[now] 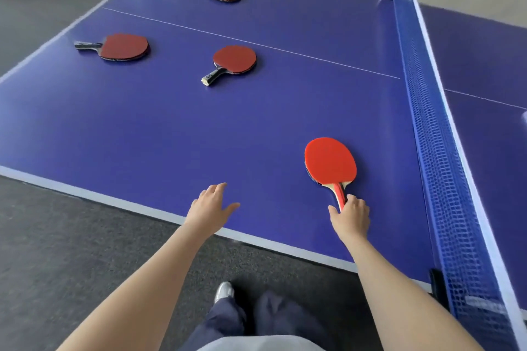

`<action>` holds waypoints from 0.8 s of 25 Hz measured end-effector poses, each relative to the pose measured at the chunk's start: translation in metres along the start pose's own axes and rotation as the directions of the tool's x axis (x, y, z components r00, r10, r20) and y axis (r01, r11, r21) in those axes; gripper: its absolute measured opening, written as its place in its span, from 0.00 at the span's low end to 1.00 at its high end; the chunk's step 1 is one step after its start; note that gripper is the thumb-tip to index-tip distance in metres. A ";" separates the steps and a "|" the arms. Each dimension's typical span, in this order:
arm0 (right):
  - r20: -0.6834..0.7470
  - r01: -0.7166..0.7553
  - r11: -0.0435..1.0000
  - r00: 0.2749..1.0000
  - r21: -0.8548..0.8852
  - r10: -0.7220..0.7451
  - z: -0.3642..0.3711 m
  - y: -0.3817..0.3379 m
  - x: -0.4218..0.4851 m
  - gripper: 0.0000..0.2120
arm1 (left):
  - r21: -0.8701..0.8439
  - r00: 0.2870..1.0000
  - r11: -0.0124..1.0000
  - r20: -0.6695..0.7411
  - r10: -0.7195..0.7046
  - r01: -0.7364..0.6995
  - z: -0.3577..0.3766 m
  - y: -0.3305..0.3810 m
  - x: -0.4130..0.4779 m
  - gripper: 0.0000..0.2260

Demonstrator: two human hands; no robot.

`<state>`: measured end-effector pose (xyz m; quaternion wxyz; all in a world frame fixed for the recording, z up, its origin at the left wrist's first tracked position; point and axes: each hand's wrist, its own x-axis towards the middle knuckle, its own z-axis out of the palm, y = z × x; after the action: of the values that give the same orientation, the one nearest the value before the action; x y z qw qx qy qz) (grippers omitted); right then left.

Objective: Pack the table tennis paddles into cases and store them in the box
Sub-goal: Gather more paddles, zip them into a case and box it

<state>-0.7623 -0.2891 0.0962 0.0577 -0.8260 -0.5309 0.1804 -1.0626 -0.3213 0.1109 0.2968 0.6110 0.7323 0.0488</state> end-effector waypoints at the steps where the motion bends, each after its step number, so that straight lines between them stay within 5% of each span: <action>1: 0.006 -0.044 0.999 0.999 -0.009 0.044 0.002 0.001 0.002 0.25 | -0.005 1.000 1.000 0.013 0.005 -0.005 -0.005 -0.004 0.008 0.30; 10: 0.018 -0.188 0.981 0.982 0.051 0.188 0.028 0.010 0.038 0.24 | -0.082 1.000 0.997 0.008 0.009 -0.008 -0.023 -0.013 0.088 0.29; 14: -0.002 -0.176 0.952 0.983 0.249 0.182 0.033 0.005 0.046 0.10 | -0.103 0.999 0.994 -0.013 -0.036 0.034 -0.026 -0.017 0.120 0.28; 20: -0.105 -0.224 0.877 0.950 0.425 0.293 0.030 -0.052 0.053 0.11 | -0.118 0.996 0.992 -0.082 -0.041 0.031 -0.049 -0.028 0.171 0.25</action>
<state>-0.7977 -0.2216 0.0707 0.2479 -0.8713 -0.3594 0.2240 -1.1249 -0.1561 0.0750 0.3019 0.5766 0.7509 0.1118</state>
